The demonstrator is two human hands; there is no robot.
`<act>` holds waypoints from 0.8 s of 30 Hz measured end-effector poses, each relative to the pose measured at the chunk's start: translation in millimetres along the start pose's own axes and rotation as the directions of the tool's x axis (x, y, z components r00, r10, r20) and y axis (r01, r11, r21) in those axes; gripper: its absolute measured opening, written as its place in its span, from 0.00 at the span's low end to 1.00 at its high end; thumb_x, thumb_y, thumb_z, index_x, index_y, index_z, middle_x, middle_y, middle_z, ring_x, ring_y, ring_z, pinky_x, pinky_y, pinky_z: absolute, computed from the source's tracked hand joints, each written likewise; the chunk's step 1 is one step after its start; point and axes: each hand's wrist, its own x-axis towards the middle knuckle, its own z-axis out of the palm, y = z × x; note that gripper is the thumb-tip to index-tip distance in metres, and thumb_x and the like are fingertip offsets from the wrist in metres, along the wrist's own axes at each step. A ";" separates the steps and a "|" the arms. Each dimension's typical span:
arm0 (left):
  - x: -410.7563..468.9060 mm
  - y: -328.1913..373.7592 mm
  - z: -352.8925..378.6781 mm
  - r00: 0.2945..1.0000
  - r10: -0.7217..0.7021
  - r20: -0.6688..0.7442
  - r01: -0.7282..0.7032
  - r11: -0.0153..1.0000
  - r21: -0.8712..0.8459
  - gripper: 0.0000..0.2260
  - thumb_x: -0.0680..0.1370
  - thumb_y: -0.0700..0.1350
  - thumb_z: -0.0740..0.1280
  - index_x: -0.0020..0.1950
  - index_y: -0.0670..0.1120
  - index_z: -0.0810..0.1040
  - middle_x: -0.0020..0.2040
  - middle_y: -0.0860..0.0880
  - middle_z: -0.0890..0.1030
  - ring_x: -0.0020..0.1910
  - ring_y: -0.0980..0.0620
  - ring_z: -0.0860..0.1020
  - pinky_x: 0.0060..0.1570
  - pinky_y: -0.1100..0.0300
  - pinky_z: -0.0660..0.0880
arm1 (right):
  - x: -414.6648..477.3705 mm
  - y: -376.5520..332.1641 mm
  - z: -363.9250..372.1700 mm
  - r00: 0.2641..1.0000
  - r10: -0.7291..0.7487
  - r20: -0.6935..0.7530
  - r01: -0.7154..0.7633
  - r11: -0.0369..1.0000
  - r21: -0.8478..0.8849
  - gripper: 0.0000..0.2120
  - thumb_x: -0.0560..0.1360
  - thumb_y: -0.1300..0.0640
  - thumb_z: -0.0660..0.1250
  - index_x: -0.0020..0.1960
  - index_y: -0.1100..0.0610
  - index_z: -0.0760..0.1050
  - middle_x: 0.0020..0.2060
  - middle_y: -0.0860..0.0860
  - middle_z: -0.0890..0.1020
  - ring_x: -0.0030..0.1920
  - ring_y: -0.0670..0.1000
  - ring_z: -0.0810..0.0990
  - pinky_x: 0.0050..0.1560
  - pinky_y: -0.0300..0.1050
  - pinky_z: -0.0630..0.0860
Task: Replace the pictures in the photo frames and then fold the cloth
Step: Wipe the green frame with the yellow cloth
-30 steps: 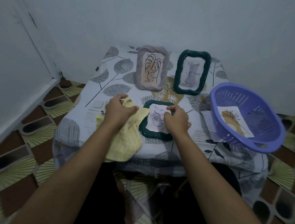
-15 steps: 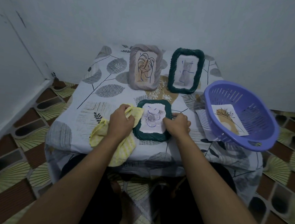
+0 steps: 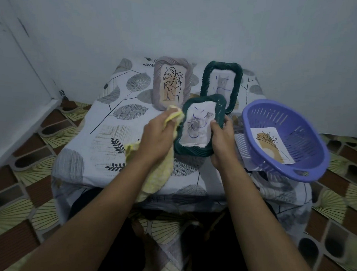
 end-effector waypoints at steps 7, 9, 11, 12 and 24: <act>-20.5 -1.1 17.6 0.768 0.245 0.591 -0.504 0.801 0.323 0.32 0.80 0.65 0.39 0.82 0.53 0.48 0.82 0.47 0.52 0.80 0.53 0.42 0.78 0.49 0.40 | -10.7 -7.5 6.4 0.999 0.027 0.035 -0.033 0.977 0.210 0.16 0.86 0.53 0.52 0.73 0.52 0.66 0.63 0.51 0.80 0.62 0.53 0.80 0.65 0.57 0.76; -15.1 -9.3 17.2 0.787 0.264 0.557 -0.561 0.682 0.469 0.36 0.76 0.69 0.30 0.81 0.56 0.45 0.82 0.50 0.49 0.80 0.48 0.42 0.77 0.44 0.40 | -16.6 -6.1 8.5 0.999 0.000 0.039 -0.006 0.988 0.154 0.16 0.86 0.54 0.52 0.73 0.53 0.66 0.60 0.51 0.81 0.59 0.52 0.81 0.63 0.54 0.78; -4.8 -13.7 14.8 0.855 0.244 0.458 -0.493 0.660 0.567 0.39 0.74 0.70 0.26 0.81 0.55 0.42 0.82 0.49 0.47 0.80 0.46 0.42 0.76 0.41 0.40 | -23.8 -3.4 14.2 0.997 -0.040 0.069 0.034 0.995 0.090 0.14 0.86 0.56 0.52 0.68 0.52 0.71 0.58 0.51 0.82 0.58 0.52 0.81 0.63 0.53 0.77; 1.3 -15.7 13.7 0.887 0.225 0.402 -0.438 0.681 0.586 0.40 0.73 0.71 0.26 0.81 0.53 0.42 0.82 0.48 0.47 0.80 0.45 0.42 0.77 0.41 0.40 | -27.6 -2.8 17.6 0.995 -0.055 0.083 0.049 0.996 0.071 0.13 0.86 0.56 0.53 0.65 0.50 0.73 0.57 0.50 0.82 0.60 0.53 0.80 0.64 0.52 0.76; -25.2 -35.0 2.7 0.802 0.391 0.451 -0.574 0.711 0.406 0.29 0.82 0.62 0.35 0.82 0.53 0.46 0.81 0.48 0.56 0.81 0.47 0.51 0.77 0.43 0.43 | -22.4 -22.8 20.9 0.991 -0.116 0.064 0.110 0.990 0.092 0.15 0.86 0.60 0.53 0.69 0.59 0.71 0.60 0.56 0.82 0.61 0.56 0.80 0.67 0.57 0.75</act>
